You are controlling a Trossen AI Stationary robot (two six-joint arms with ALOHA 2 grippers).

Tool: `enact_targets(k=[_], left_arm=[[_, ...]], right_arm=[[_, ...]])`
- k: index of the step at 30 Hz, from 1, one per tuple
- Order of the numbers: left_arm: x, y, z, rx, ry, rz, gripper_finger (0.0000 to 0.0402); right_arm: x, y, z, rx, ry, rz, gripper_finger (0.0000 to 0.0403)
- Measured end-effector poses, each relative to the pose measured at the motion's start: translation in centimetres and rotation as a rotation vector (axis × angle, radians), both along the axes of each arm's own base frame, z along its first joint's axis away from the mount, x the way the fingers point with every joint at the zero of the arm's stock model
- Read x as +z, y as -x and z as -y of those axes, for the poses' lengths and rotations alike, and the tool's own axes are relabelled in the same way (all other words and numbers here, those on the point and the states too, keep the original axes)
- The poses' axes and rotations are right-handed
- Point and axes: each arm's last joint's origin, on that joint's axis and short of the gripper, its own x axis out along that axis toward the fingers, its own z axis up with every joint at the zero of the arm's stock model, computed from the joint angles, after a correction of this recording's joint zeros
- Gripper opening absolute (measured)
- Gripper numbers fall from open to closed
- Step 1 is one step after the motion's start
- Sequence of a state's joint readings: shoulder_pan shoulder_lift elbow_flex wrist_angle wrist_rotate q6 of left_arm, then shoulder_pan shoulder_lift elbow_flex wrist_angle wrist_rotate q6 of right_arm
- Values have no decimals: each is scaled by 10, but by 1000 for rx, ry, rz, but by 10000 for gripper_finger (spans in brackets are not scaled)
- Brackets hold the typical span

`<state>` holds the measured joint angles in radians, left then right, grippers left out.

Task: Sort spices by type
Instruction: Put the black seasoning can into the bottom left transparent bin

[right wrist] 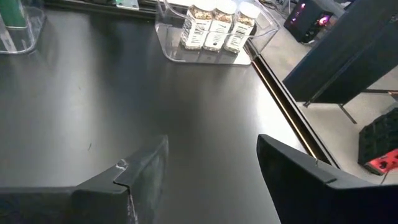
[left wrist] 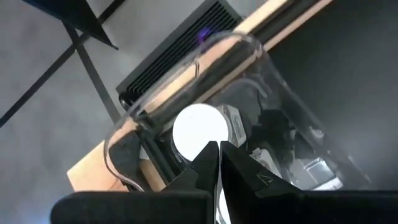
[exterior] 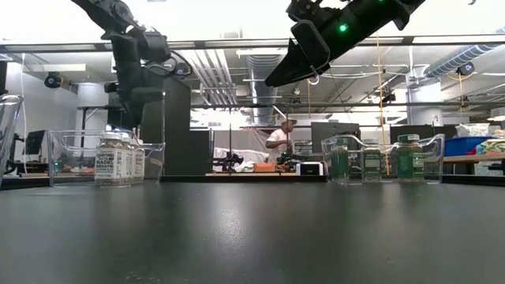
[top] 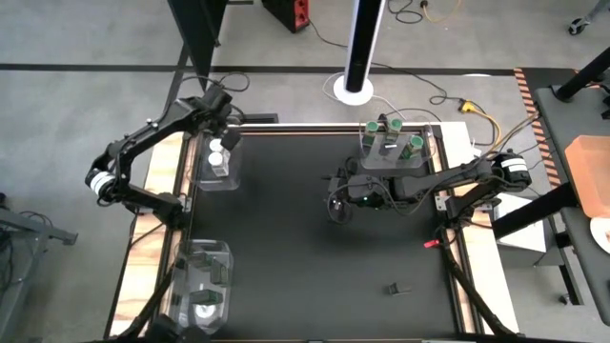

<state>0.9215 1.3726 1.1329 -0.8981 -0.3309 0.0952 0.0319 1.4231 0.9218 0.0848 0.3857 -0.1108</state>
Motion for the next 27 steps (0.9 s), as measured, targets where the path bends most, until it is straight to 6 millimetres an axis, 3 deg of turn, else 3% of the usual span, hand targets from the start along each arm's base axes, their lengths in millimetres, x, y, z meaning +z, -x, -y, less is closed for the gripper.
enact_targets(k=[5,10,13,19,23,27], left_arm=[[14,-10,10,-46,-39,37,0],[36,-31,42,-144,-118,155,0],[53,-46,80,-277,-176,285,0],[79,-66,182,-662,-255,595,0],[81,-60,247,-857,-339,680,0],[79,-48,292,-895,-441,702,0]], right_arm=[[0,0,1,-18,5,-4,228],[2,-2,-1,121,1,21,208],[3,1,-6,211,2,78,193],[2,29,-18,274,76,259,158],[-4,49,-24,301,82,318,135],[0,63,-27,318,88,372,113]])
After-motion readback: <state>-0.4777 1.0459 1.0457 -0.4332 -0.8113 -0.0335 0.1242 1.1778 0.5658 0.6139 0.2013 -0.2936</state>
